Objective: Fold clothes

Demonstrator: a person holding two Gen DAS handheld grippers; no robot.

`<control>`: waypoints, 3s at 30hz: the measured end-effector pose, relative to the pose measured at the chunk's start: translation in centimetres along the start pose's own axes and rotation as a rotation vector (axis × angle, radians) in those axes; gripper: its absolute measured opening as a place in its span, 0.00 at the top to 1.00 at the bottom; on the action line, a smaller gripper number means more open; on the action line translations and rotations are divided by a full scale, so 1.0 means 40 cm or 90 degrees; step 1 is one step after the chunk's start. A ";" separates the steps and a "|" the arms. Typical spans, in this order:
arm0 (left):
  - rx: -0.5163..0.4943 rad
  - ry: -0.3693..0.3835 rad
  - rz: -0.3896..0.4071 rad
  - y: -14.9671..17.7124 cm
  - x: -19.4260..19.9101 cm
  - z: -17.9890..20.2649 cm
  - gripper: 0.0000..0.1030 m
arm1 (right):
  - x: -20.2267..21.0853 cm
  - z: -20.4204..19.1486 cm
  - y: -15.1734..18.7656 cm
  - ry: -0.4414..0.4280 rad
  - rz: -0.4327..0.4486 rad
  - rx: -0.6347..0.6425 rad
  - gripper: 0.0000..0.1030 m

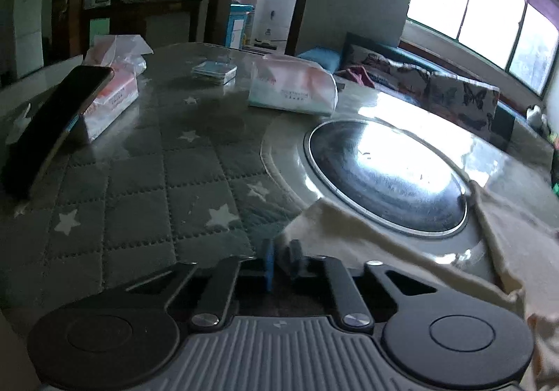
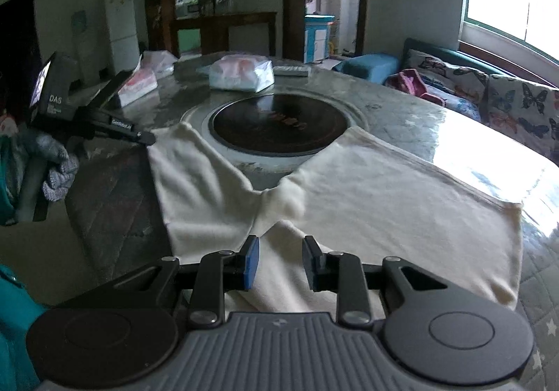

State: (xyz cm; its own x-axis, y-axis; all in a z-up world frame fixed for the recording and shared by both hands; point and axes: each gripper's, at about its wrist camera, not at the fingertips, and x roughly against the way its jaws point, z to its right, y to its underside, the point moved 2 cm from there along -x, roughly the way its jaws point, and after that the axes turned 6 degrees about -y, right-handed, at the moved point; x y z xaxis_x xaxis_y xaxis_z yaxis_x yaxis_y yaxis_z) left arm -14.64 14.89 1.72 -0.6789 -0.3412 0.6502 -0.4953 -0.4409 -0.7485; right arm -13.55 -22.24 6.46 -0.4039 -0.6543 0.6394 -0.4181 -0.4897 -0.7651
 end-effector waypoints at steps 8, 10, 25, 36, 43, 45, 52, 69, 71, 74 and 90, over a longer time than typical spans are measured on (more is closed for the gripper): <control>-0.043 0.175 0.062 -0.080 0.139 0.146 0.95 | 0.055 0.058 0.032 0.025 0.030 -0.072 0.74; -0.063 0.234 0.064 -0.089 0.176 0.212 0.95 | 0.072 0.072 0.046 0.037 0.039 -0.085 0.74; -0.223 0.518 -0.012 0.044 0.280 0.636 0.95 | 0.197 0.182 0.182 0.114 0.090 -0.204 0.74; -0.330 0.540 -0.098 0.177 0.219 0.658 0.75 | 0.244 0.220 0.238 0.153 0.095 -0.257 0.74; -0.348 0.399 -0.038 0.153 0.156 0.523 0.75 | 0.235 0.242 0.200 0.140 0.105 -0.249 0.74; -0.317 0.358 -0.048 0.140 0.123 0.474 0.75 | 0.207 0.255 0.193 0.124 0.094 -0.262 0.74; -0.258 0.321 -0.102 0.151 0.085 0.379 0.62 | 0.162 0.246 0.199 0.111 0.048 -0.264 0.74; -0.212 0.390 -0.122 0.114 0.112 0.330 0.94 | 0.226 0.198 0.162 0.104 0.071 -0.265 0.96; -0.221 0.389 -0.126 0.112 0.105 0.326 0.93 | 0.237 0.190 0.160 0.105 0.076 -0.265 0.96; -0.238 0.377 -0.141 0.120 0.090 0.319 0.92 | 0.209 0.195 0.180 0.095 0.044 -0.280 0.94; -0.272 0.433 -0.108 0.083 0.061 0.427 0.90 | 0.132 0.253 0.154 0.135 0.025 -0.254 0.78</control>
State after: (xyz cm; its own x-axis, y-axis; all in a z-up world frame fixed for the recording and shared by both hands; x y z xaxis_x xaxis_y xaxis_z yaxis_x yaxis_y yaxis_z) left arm -8.67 -1.59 3.05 -0.6889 0.3402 0.6401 -0.6908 -0.0404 -0.7220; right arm -10.04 -34.55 4.35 -0.5662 -0.5154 0.6433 -0.6627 -0.1794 -0.7271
